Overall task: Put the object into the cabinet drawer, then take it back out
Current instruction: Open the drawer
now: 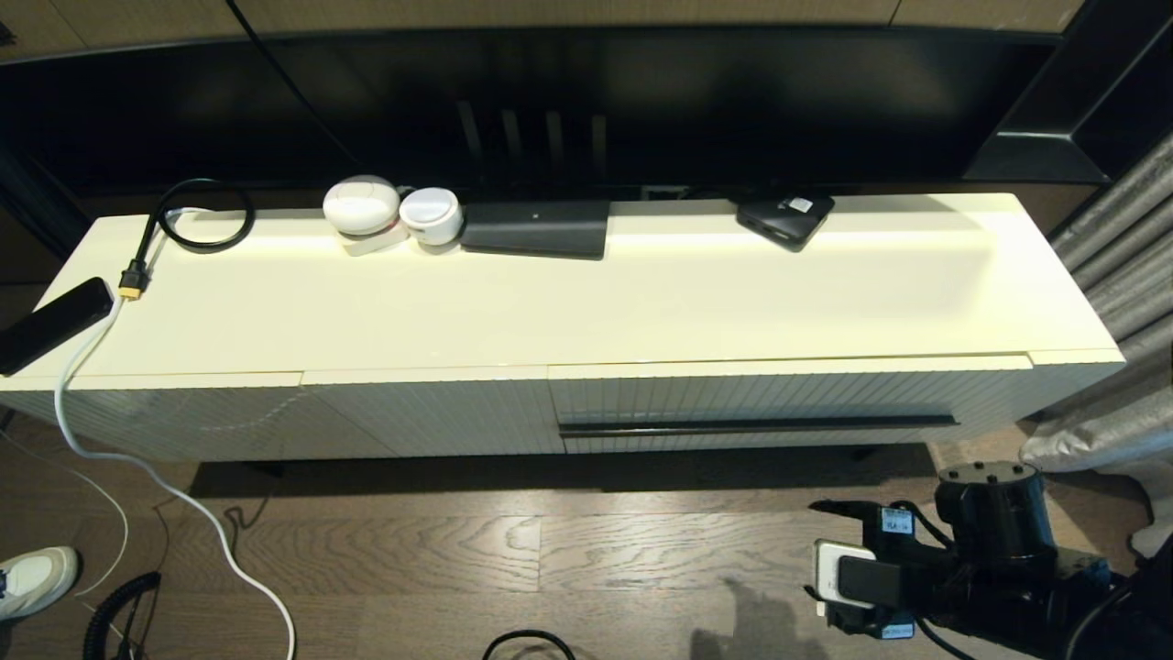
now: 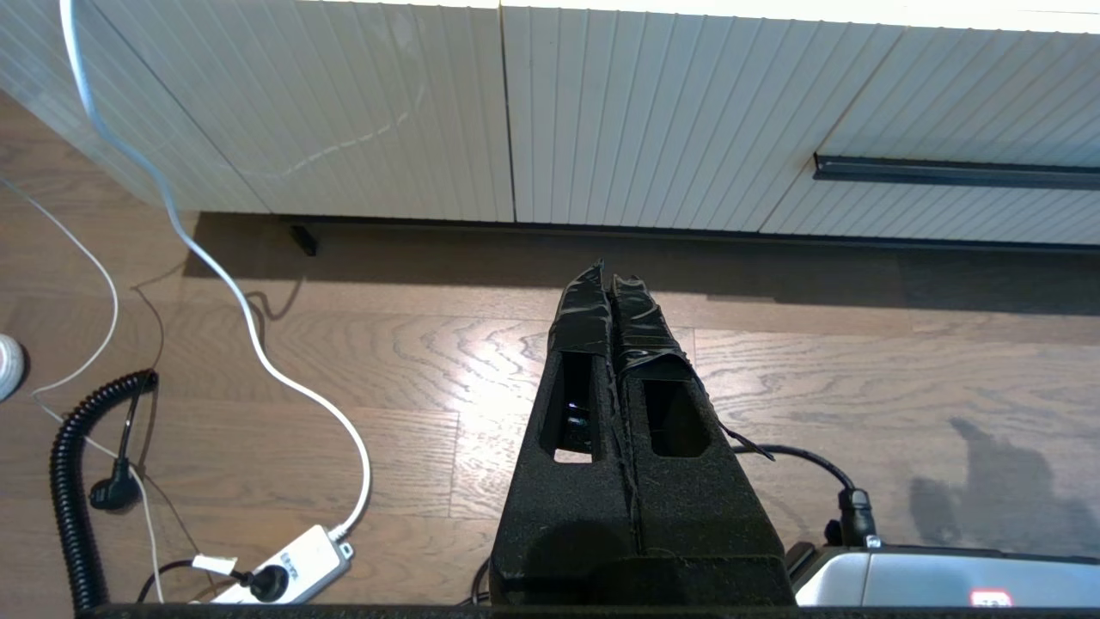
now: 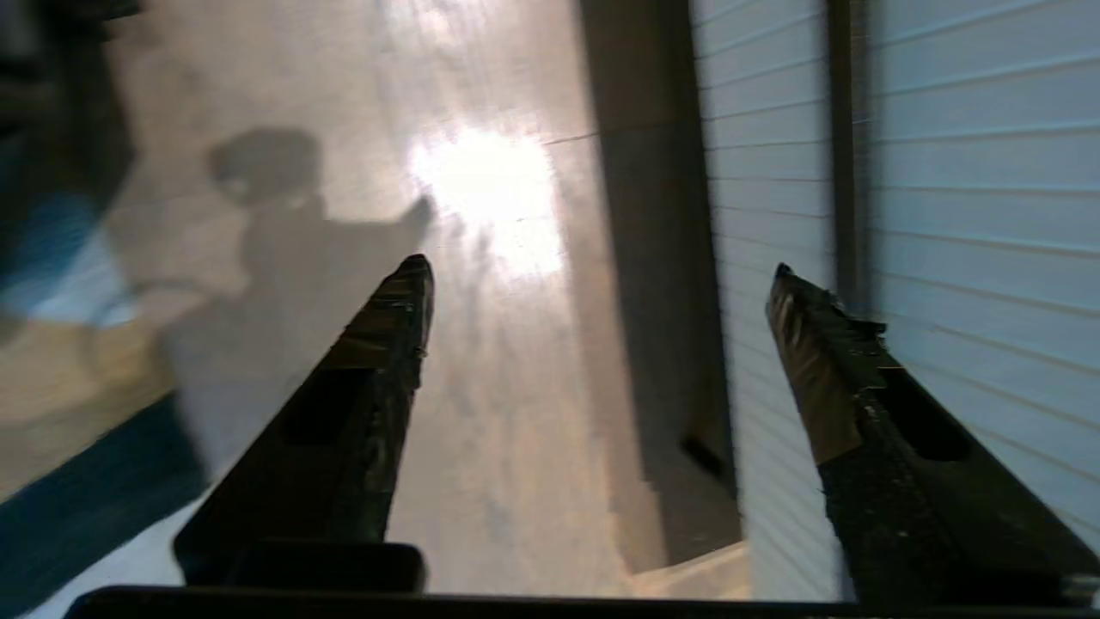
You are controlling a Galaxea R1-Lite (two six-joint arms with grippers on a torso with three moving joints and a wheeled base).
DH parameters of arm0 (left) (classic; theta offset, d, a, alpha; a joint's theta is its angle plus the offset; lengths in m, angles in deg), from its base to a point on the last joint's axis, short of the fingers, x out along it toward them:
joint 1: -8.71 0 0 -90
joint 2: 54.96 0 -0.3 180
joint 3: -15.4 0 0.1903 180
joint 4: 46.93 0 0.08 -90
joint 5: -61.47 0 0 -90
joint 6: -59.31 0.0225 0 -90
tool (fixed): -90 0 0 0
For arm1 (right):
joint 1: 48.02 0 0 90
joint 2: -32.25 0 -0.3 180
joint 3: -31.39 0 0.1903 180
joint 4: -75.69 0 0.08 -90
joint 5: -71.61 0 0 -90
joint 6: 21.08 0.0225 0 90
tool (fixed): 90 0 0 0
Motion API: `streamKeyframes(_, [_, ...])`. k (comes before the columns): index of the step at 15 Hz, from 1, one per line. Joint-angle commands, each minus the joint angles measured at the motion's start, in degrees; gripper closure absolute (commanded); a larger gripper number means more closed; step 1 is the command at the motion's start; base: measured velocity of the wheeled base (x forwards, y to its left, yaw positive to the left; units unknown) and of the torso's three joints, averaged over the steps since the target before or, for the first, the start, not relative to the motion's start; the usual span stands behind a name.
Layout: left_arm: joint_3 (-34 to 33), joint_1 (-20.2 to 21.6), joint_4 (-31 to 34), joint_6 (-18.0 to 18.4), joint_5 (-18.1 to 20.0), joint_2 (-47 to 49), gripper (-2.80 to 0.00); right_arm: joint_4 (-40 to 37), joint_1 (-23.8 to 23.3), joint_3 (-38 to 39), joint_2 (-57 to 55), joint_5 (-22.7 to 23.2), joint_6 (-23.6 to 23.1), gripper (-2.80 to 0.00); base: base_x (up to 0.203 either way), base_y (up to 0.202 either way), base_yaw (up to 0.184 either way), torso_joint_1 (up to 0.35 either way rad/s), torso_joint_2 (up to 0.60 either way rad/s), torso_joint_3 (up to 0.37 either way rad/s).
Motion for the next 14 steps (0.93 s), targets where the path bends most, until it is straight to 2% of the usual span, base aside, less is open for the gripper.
streamKeyframes(1, [0.0,0.0,0.0,0.0,0.0,0.0,0.00,-7.4,0.1,-1.1,1.9,0.3,-0.3,-2.80,0.000,0.000,0.000,0.000,0.00,0.000])
streamKeyframes(4, [0.0,0.0,-0.1,0.0,0.0,0.0,0.00,-21.6,0.0,-4.3,4.6,3.1,-0.3,-2.80,0.000,0.000,0.000,0.000,0.00,0.000])
streamKeyframes(7, [0.0,0.0,0.0,0.0,0.0,0.0,0.00,-29.2,0.0,-8.7,5.8,4.2,-0.1,-2.80,0.000,0.000,0.000,0.000,0.00,0.000])
streamKeyframes(9, [0.0,0.0,0.0,0.0,0.0,0.0,0.00,-31.2,0.0,-10.6,5.3,5.1,-0.3,-2.80,0.000,0.000,0.000,0.000,0.00,0.000])
streamKeyframes(14, [0.0,0.0,0.0,0.0,0.0,0.0,0.00,-30.8,0.0,-15.1,0.3,6.3,-0.6,-2.80,0.000,0.000,0.000,0.000,0.00,0.000])
